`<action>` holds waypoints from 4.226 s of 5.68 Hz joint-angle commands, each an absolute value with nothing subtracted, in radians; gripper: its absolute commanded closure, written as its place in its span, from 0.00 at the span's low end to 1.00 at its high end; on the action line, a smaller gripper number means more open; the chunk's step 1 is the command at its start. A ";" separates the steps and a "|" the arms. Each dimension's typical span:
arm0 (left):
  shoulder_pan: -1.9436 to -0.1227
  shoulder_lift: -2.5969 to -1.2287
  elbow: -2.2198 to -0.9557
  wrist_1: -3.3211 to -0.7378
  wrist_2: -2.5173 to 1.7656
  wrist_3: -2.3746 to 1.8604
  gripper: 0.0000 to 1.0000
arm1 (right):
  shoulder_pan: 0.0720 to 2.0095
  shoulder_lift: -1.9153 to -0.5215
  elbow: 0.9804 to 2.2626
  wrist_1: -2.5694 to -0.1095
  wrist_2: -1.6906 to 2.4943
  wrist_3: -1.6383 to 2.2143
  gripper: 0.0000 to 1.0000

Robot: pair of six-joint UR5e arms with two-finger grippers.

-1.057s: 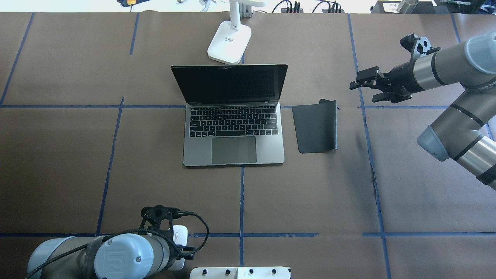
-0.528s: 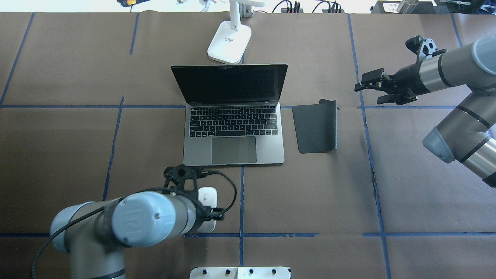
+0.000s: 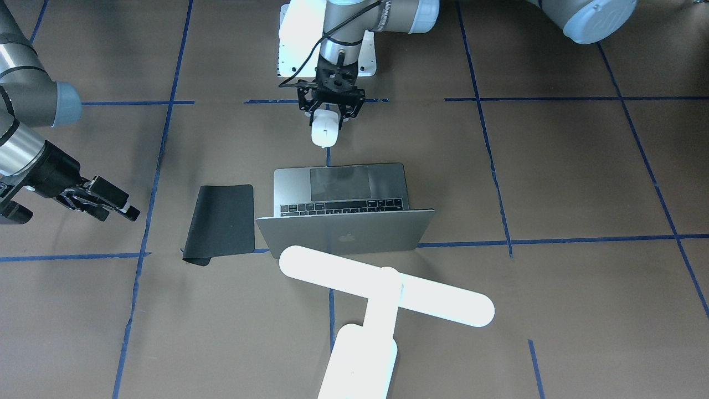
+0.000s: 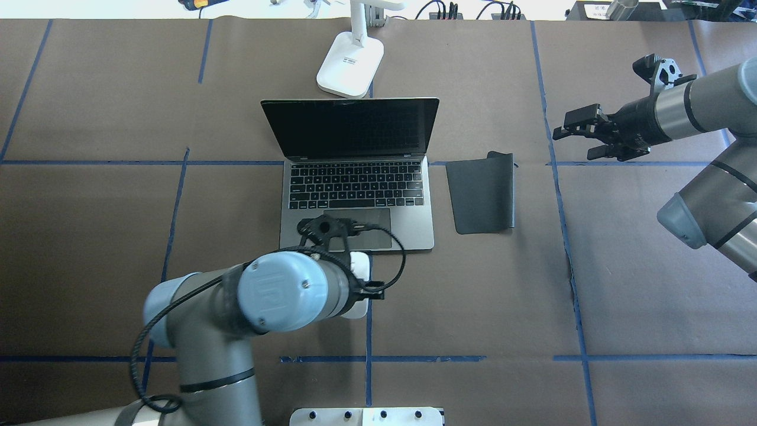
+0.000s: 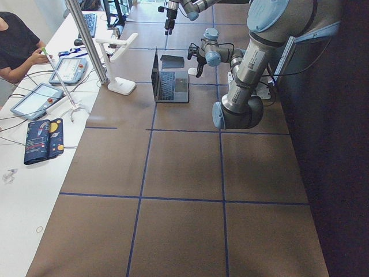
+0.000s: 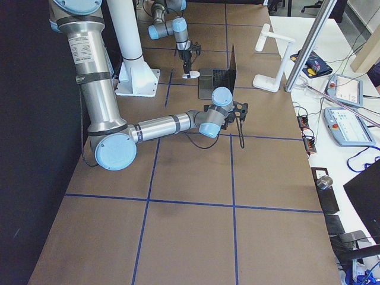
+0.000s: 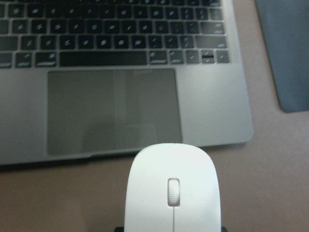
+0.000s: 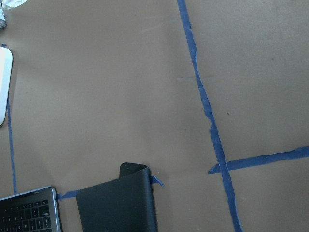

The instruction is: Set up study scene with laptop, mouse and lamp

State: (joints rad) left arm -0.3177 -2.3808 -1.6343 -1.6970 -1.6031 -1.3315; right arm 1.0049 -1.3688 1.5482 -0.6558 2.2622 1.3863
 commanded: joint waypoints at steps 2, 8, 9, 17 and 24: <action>-0.374 -2.785 -1.029 -1.899 -1.630 -1.327 0.98 | 1.022 -1.385 1.545 -0.655 2.263 1.384 0.00; -0.399 -3.008 -0.547 -2.173 -1.623 -1.296 0.82 | 1.020 -1.397 1.545 -0.655 2.263 1.384 0.00; -0.399 -3.008 -0.522 -2.201 -1.600 -1.290 0.61 | 1.020 -1.402 1.546 -0.655 2.263 1.384 0.00; -0.425 -2.720 -1.343 -1.754 -1.669 -1.336 0.00 | 1.095 -1.411 1.545 -0.661 2.290 1.336 0.00; -1.016 -1.813 -1.967 -1.594 -2.133 -0.484 0.00 | 1.448 -1.493 1.531 -1.054 2.430 0.475 0.00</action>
